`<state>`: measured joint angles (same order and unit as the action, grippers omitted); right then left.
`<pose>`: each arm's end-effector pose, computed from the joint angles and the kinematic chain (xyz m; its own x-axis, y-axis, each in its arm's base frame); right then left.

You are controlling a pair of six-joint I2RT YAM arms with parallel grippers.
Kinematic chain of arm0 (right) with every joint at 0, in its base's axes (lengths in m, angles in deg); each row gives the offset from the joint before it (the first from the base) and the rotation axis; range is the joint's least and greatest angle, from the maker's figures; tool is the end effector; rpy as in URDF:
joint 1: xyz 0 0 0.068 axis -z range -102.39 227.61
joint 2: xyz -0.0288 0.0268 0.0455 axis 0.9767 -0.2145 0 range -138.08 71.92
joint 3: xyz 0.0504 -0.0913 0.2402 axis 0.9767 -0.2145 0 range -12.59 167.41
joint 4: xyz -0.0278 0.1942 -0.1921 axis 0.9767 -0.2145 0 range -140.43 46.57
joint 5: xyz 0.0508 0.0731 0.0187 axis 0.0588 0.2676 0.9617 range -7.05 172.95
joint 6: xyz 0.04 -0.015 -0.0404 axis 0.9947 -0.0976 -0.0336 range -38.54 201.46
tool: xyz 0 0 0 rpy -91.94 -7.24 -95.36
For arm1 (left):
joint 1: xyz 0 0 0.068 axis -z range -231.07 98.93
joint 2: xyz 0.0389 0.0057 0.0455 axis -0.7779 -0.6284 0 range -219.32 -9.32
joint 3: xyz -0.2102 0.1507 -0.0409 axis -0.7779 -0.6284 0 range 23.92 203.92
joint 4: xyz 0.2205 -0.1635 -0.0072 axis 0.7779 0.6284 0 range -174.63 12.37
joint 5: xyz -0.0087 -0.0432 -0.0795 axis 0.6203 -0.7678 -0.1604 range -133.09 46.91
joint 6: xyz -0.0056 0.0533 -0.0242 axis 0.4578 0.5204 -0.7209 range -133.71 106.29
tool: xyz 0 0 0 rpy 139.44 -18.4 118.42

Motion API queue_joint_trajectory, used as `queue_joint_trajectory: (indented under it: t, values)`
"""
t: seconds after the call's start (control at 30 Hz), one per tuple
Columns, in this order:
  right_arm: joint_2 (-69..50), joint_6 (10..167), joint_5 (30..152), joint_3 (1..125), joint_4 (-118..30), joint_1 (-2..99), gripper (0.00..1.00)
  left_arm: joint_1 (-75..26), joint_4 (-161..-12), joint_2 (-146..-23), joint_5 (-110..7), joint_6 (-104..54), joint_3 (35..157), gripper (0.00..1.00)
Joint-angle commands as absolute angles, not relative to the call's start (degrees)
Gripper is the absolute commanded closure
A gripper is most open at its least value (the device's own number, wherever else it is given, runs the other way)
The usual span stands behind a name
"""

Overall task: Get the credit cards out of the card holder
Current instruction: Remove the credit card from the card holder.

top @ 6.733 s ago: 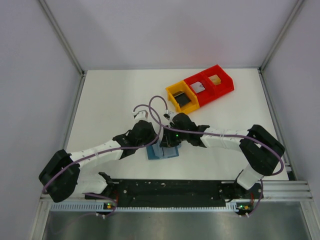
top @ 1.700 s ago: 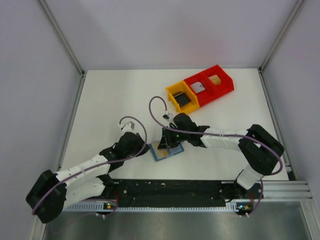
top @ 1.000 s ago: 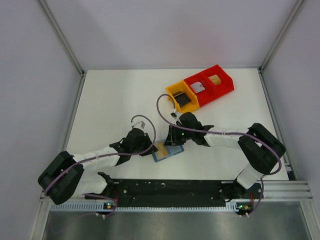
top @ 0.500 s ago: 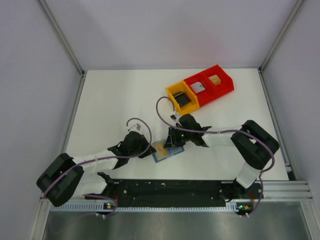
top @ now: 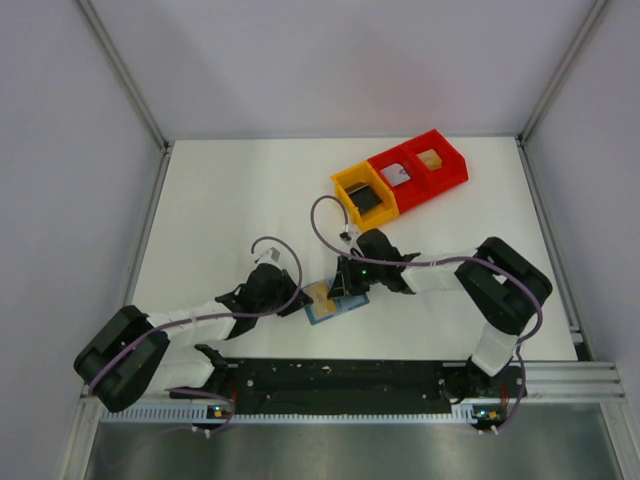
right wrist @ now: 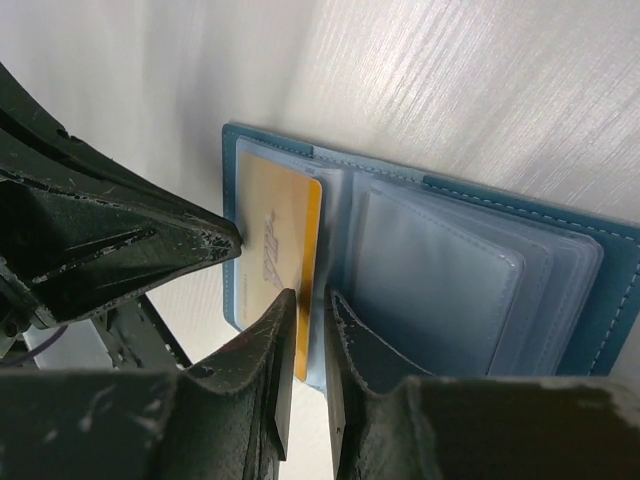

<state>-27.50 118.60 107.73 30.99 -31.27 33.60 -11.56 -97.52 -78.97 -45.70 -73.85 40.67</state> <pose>0.2307 0.2476 0.1044 -0.9085 -0.1154 -0.4017 -0.3767 0.6424 0.6674 0.1727 -0.1450 0.1051 -0.8215 -0.4455 -0.3559 -0.1003 0.7274 -0.6789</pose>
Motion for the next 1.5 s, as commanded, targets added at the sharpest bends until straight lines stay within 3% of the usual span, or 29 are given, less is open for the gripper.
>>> queue_joint_trajectory:
  t: [0.0,0.17,0.4,1.17,1.47]
  values:
    - [-28.2,119.4,110.3,31.3,-27.9,34.0,0.83,-11.7,-95.5,-79.8,-44.5,-73.4,39.3,0.94]
    - [-28.0,120.7,112.0,31.3,-25.6,34.0,0.85,-11.8,-95.4,-80.5,-44.9,-73.1,39.8,0.94]
    - [-27.9,120.6,111.9,30.5,-25.4,35.0,1.00,-11.8,-94.8,-79.9,-44.5,-73.1,39.7,0.94]
    - [-27.7,118.5,112.3,28.5,-26.5,39.2,1.00,-11.9,-94.6,-71.9,-46.5,-68.3,43.2,0.91]
    - [-27.7,118.9,112.7,28.3,-25.9,39.2,1.00,-12.0,-96.8,-78.9,-46.0,-64.3,48.1,0.89]
